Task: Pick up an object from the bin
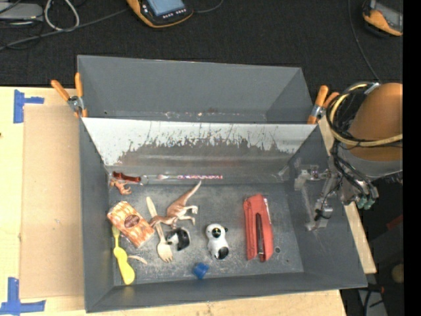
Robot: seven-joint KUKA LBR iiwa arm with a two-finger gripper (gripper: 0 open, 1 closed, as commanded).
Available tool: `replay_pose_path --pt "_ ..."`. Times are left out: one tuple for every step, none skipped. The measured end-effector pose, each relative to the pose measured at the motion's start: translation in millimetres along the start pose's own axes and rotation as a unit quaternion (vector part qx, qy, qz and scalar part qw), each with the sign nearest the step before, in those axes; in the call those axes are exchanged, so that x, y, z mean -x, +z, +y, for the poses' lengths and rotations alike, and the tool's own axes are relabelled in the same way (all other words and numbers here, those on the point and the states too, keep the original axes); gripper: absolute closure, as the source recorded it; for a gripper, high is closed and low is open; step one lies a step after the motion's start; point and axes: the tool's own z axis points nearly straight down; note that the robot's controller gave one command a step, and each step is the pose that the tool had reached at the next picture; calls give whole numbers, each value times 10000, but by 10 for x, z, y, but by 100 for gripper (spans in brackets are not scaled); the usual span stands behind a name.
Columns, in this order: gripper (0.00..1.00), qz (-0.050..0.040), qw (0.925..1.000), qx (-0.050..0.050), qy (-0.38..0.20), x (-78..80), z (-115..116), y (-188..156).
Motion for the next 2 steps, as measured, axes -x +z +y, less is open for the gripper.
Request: replay_pose_path --pt "0 -37 10000 -7 -20 19 9 -46" --pt "0 -43 9999 -8 -147 170 742 635"
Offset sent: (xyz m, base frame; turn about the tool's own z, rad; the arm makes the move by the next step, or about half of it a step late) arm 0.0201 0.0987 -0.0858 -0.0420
